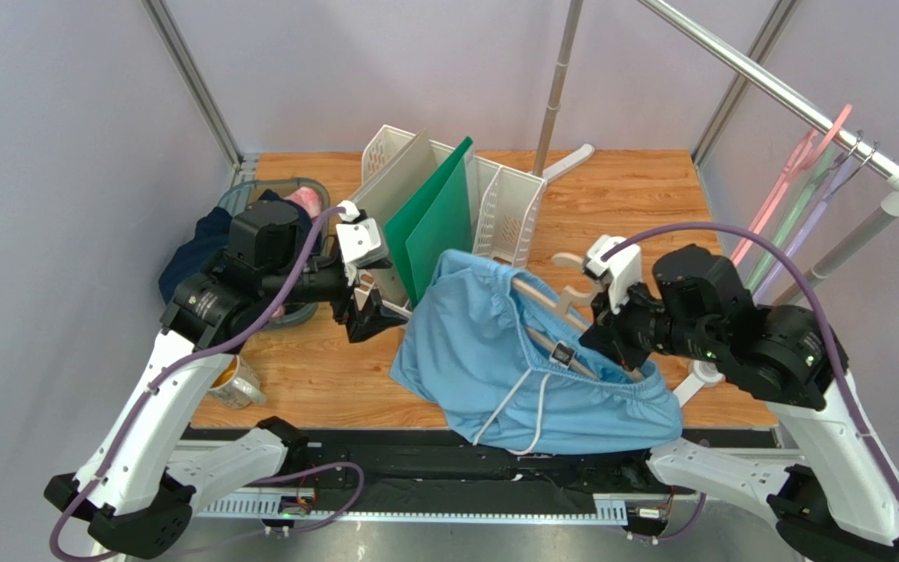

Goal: Place the shorts on the hanger

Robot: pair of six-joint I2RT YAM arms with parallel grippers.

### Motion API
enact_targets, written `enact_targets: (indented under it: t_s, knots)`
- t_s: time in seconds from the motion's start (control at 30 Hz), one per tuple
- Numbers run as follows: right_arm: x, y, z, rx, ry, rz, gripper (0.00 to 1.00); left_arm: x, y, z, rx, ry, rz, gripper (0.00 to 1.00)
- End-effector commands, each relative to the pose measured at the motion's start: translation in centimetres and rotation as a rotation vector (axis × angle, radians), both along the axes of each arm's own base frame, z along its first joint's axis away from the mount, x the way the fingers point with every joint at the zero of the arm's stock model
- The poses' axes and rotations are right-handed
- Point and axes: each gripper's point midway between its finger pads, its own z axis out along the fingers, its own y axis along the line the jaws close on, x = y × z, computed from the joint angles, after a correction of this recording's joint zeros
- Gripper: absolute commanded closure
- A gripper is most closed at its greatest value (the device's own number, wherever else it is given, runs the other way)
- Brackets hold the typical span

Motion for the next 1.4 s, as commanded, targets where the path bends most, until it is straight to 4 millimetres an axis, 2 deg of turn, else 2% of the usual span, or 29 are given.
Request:
enact_targets:
  t_s: [0.0, 0.07, 0.23, 0.4, 0.6, 0.67, 0.8, 0.87, 0.9, 0.93, 1.0, 1.03, 1.2, 1.23, 1.37]
  knots:
    - [0.8, -5.5, 1.9, -0.038, -0.026, -0.332, 1.0, 0.7, -0.7, 2.5, -0.074, -0.025, 0.011, 0.0]
    - [1.2, -6.8, 2.7, -0.038, -0.052, -0.41, 1.0, 0.8, -1.1, 2.5, -0.084, -0.016, -0.003, 0.01]
    - [0.5, -8.0, 4.6, 0.025, -0.063, -0.477, 1.0, 0.9, -1.7, 2.5, -0.1, -0.006, -0.028, 0.01]
    - [-0.2, -10.0, 5.2, 0.056, -0.104, -0.576, 1.0, 1.0, -2.0, 2.1, -0.095, 0.001, -0.044, 0.01]
    - [-0.7, -11.3, 5.9, 0.1, -0.119, -0.691, 1.0, 1.1, -2.4, 1.5, -0.092, 0.021, -0.065, 0.01]
    - [-0.9, -11.1, 6.1, 0.123, -0.106, -0.698, 1.0, 1.1, -2.5, 1.4, -0.091, 0.027, -0.069, 0.01]
    - [0.3, -10.4, 6.7, 0.164, -0.063, -0.754, 1.0, 1.2, -2.5, 1.3, -0.091, 0.037, -0.068, 0.01]
    - [1.9, -9.3, 7.4, 0.195, -0.034, -0.757, 1.0, 1.1, -2.6, 1.4, -0.092, 0.037, -0.071, 0.01]
    - [2.5, -9.5, 8.7, 0.229, -0.054, -0.796, 1.0, 1.0, -2.5, 1.3, -0.093, 0.039, -0.069, 0.01]
    - [3.6, -8.6, 8.9, 0.245, -0.017, -0.783, 1.0, 0.9, -2.4, 1.4, -0.093, 0.036, -0.069, 0.01]
    - [5.0, -8.8, 10.8, 0.293, -0.055, -0.826, 1.0, 0.8, -2.4, 1.2, -0.092, 0.041, -0.069, 0.01]
    - [6.3, -8.8, 11.2, 0.296, -0.065, -0.846, 1.0, 0.6, -2.3, 1.2, -0.092, 0.038, -0.069, 0.01]
    - [10.2, -10.3, 13.1, 0.316, -0.141, -0.992, 1.0, 0.7, -2.3, 0.8, -0.092, 0.044, -0.064, 0.0]
    - [11.9, -9.7, 14.0, 0.363, -0.165, -0.987, 1.0, 0.8, -2.3, 0.6, -0.092, 0.046, -0.062, 0.01]
    - [15.1, -9.4, 15.2, 0.438, -0.209, -1.033, 1.0, 0.9, -2.5, 0.5, -0.095, 0.049, -0.064, 0.01]
